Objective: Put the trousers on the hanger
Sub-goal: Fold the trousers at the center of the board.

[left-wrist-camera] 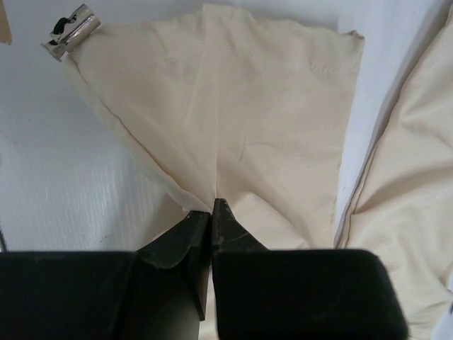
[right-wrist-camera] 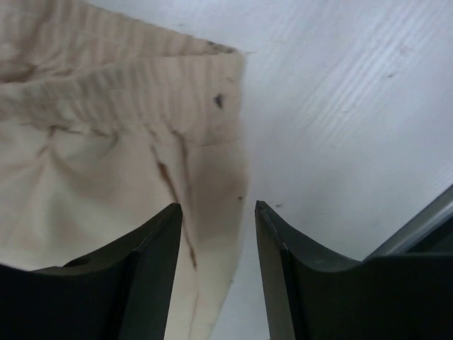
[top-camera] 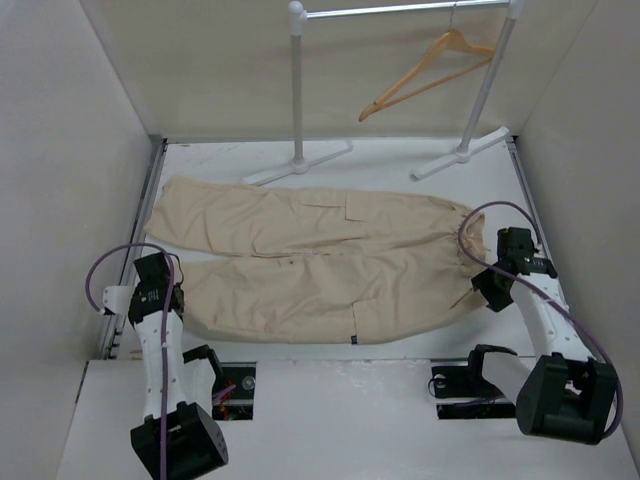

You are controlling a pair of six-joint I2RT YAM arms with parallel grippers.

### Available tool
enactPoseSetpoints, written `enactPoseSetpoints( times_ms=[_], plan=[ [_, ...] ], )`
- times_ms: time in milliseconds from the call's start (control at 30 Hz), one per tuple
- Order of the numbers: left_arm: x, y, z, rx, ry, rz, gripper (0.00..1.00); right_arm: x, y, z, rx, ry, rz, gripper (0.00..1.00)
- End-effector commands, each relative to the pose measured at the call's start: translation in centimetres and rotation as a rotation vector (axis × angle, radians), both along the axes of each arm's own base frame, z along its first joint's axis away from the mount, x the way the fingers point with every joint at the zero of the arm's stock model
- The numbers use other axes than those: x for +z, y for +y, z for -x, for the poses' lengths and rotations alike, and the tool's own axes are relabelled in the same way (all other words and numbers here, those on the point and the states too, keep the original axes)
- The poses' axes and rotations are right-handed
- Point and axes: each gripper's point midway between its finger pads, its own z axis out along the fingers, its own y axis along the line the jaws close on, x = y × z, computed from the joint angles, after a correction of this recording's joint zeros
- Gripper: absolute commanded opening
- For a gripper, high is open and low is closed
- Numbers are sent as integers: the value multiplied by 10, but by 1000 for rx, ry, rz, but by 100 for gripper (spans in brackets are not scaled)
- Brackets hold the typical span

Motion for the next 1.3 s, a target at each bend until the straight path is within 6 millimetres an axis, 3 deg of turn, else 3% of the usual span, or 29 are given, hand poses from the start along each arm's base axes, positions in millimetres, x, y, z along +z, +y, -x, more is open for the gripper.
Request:
enactPoseSetpoints(
  times_ms=[0, 200, 333, 433, 467, 533, 733, 933, 1033, 1133, 1267],
  plan=[
    [-3, 3, -1, -15, 29, -23, 1, -9, -10, 5, -86, 15, 15, 51],
    [-8, 3, -10, -35, 38, -25, 1, -14, 4, 5, -60, 36, 24, 49],
    [-13, 4, -13, -33, 45, -21, 1, -33, 18, -4, -46, 72, -18, 47],
    [-13, 7, -13, -27, 51, -23, 1, -45, 26, -9, -51, 94, -56, 28],
    [-11, 9, -13, -25, 53, -27, 1, -43, 25, -12, -54, 90, -51, 11],
    [-5, 13, -15, -22, 49, -43, 0, -26, 20, -21, -49, 30, -21, 2],
    [36, 34, -27, -20, 19, -157, 0, 45, 4, -44, 4, -176, 61, 2],
    [85, 54, -57, -55, 26, -280, 0, 92, 7, -73, 40, -305, 71, 3],
    [108, 64, -85, -81, 36, -325, 0, 112, 3, -98, 66, -359, 94, 3],
    [128, 68, -127, -146, 41, -374, 0, 124, 3, -132, 88, -387, 99, 3],
    [137, 70, -188, -233, 68, -417, 0, 132, 4, -183, 108, -401, 64, 3]
  ],
)
